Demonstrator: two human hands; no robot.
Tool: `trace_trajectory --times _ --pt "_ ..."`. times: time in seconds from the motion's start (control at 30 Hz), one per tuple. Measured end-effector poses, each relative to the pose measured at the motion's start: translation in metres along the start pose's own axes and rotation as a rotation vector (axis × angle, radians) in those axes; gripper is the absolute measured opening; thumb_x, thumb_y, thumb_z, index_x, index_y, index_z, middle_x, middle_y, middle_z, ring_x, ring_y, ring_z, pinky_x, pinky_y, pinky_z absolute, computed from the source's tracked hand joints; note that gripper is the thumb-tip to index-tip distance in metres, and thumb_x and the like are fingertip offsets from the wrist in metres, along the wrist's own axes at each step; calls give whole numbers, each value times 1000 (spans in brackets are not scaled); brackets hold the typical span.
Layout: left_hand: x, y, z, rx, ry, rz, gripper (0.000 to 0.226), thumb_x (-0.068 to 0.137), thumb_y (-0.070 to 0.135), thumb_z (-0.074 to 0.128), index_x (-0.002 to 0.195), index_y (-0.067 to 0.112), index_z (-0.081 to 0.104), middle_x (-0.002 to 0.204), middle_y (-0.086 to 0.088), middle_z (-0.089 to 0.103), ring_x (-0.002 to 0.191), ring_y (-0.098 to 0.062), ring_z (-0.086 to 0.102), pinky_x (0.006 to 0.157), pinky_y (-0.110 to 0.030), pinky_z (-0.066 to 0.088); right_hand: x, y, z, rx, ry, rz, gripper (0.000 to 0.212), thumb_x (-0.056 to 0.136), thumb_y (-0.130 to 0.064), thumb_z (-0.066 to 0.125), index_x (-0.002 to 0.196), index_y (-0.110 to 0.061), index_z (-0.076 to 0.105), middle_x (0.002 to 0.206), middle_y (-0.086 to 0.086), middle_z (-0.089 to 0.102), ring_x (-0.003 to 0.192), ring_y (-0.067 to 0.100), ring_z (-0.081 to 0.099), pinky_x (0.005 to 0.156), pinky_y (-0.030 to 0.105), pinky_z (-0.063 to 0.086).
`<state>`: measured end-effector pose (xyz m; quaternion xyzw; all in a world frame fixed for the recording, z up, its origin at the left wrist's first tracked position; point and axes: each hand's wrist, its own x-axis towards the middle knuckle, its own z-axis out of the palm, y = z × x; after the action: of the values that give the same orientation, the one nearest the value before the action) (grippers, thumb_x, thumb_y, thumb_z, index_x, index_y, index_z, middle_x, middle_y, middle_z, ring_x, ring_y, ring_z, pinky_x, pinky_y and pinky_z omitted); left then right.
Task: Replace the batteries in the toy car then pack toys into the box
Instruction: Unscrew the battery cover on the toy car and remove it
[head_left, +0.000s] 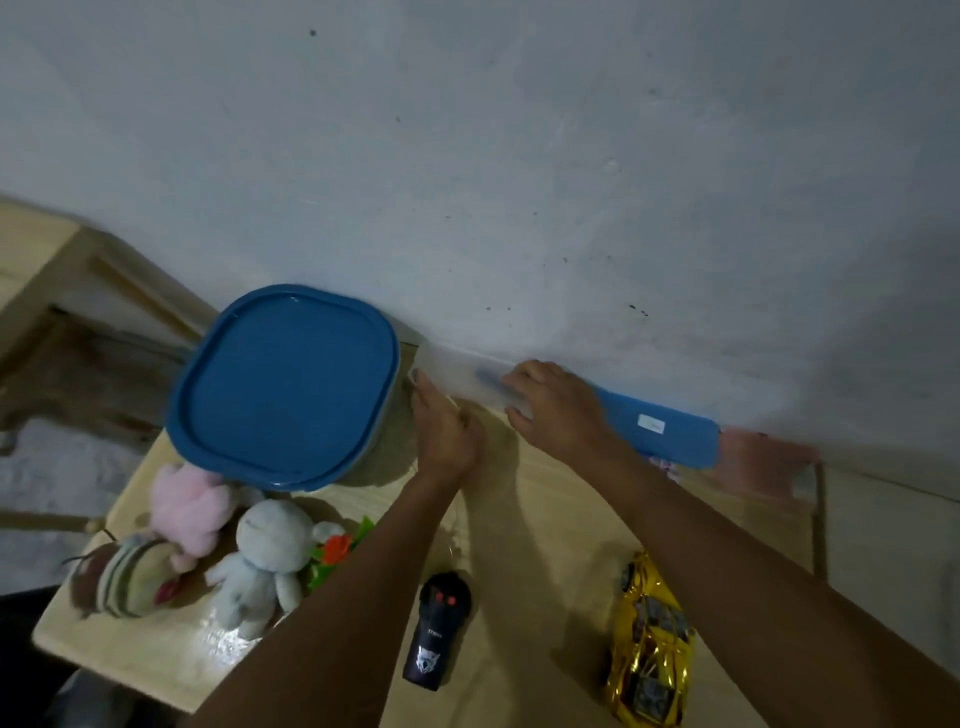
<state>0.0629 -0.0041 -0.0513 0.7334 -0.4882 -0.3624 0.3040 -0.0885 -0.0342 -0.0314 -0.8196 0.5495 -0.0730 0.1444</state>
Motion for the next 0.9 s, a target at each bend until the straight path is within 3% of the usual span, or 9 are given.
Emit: trace_trajectory --times 0.07,0.17,0.3,0.5,0.9 --pt "10 -4 -4 -95 36 -55 60 88 -6 57 142 -6 29 134 -23 47 125 -36 48 101 -31 37 13 -9 3 -61 -71 -40 50 81 -30 68 129 -18 60 122 7 60 112 29 55 93 41 48" --pt "18 -17 -6 -138 79 -148 40 94 13 60 130 3 47 118 -9 58 116 -28 57 93 -27 41 25 -19 6 -196 -73 -47 47 85 -39 62 128 -20 58 122 7 58 113 28 52 94 39 47" --pt "21 -39 -3 -111 153 -117 57 91 35 67 139 12 48 134 -8 59 124 -23 55 106 -44 44 31 -32 8 -288 -57 -14 42 88 -45 57 118 -16 58 111 7 58 103 26 56 81 37 49" --pt "27 -48 -9 -171 163 -146 70 78 48 75 139 24 51 134 2 62 124 -19 55 105 -48 45 42 -47 5 -344 -106 -54 33 85 -33 59 107 -9 62 100 10 61 85 25 61 70 32 47" --pt "26 -38 -14 -211 176 -166 68 75 45 79 134 20 57 130 0 65 121 -19 58 101 -41 48 48 -51 -4 -350 -165 -91 35 88 -32 56 113 -8 60 104 9 61 85 24 64 69 30 44"
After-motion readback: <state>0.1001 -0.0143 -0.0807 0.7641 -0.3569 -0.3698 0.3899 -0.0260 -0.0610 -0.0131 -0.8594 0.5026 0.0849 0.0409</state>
